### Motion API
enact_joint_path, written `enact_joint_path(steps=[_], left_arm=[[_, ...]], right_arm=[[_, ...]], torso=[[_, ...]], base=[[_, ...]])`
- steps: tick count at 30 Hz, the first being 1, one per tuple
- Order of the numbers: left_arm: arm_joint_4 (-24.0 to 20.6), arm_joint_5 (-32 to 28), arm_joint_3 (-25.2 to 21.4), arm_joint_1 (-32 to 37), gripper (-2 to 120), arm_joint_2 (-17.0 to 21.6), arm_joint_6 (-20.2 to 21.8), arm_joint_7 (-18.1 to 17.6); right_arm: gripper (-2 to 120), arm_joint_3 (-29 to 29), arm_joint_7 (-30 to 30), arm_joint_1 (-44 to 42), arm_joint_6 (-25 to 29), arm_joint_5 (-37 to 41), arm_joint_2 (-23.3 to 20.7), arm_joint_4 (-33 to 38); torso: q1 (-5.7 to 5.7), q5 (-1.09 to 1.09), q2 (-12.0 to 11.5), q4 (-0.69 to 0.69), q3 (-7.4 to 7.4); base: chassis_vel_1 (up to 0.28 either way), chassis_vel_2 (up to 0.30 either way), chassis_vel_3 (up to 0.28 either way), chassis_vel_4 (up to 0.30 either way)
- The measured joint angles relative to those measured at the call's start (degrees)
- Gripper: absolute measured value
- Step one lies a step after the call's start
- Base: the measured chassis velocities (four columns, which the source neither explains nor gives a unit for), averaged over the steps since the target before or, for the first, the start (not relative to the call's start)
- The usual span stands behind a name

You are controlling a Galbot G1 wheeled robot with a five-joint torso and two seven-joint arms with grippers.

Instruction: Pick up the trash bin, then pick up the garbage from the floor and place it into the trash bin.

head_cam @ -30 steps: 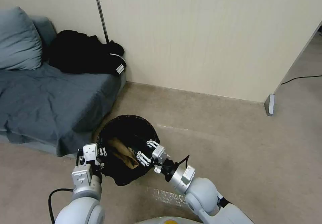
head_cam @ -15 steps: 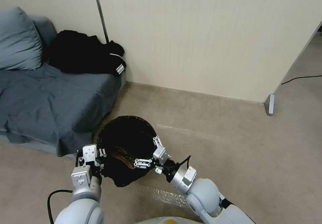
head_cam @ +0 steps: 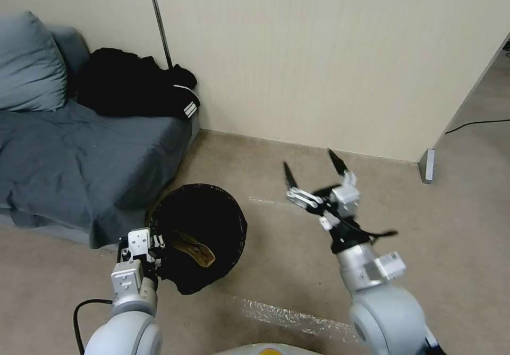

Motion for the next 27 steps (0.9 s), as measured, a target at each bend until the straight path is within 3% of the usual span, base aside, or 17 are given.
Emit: enact_joint_path(steps=[13,27], left_arm=[[1.03,-2.15,-0.39,1.24,4,0.43,-4.01,0.56],[1.14,-4.88,1.57,-1.08,4,-0.49,-2.79,0.71]], right_arm=[[100,-1.81,1.92,-1.3,2.5,-0.2,0.38,-5.17],[100,-3.52,1.3,1.36,3.11,0.17,-0.41,-6.12]], torso=[[0.0,0.0,0.0,0.02,0.0],[0.01,-0.01,0.0,0.01,0.0]], base=[[0.0,0.0,0.0,0.0],[0.0,0.0,0.0,0.0]])
